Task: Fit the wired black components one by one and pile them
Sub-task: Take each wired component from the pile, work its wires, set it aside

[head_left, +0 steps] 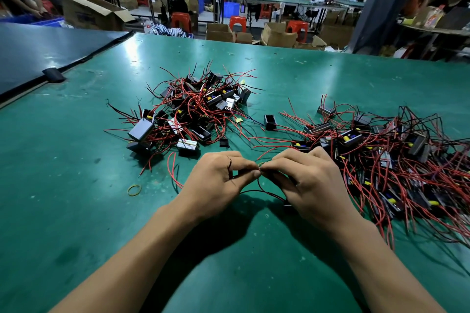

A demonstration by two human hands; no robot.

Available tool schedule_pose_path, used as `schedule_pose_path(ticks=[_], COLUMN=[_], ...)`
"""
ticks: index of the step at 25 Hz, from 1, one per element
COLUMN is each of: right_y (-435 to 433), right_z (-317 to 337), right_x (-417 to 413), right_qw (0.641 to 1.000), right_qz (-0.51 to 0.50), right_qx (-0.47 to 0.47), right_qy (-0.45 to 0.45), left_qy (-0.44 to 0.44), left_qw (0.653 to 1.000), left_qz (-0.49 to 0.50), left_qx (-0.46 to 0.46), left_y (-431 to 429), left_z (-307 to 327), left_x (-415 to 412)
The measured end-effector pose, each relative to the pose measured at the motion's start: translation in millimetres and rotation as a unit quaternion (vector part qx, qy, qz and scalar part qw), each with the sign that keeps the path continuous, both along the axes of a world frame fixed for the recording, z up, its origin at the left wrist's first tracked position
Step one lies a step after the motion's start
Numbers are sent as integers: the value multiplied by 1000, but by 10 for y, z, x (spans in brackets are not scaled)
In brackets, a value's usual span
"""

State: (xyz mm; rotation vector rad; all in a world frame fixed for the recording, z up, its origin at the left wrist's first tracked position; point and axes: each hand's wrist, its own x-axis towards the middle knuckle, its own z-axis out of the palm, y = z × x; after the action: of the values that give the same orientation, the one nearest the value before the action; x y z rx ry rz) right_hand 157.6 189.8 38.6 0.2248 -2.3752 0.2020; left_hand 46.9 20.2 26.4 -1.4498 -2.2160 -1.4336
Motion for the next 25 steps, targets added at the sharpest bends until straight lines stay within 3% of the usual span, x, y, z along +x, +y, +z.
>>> schedule_pose_path(ticks=[3,9,16,18,21,25], right_y=[-21,-114,26,48,-7,-58], right_z=[25,-30,-76,-86,-87,-43], right_x=[11,-33,-9,-5,-10,-14], right_qw=[999,973,924,934,954,953], right_qz=[-27,-44,-75,-110,-149,-121], right_qx=[-28,-199,-343,-287,-166,-180], right_qy=[-33,-107,-153,-181,-201,-214], left_qy=[-24,-20,-254,-302,-227,-134], left_qw=[1000,999,965,949,952,959], left_qz=[5,31,64,82,201,248], left_qx=[14,-1,10,33,29,8], left_y=[16,14,-71,-74,-79,-124], left_z=[18,-4,52,67,65,78], left_x=[17,41,-84,-109,-119,-108])
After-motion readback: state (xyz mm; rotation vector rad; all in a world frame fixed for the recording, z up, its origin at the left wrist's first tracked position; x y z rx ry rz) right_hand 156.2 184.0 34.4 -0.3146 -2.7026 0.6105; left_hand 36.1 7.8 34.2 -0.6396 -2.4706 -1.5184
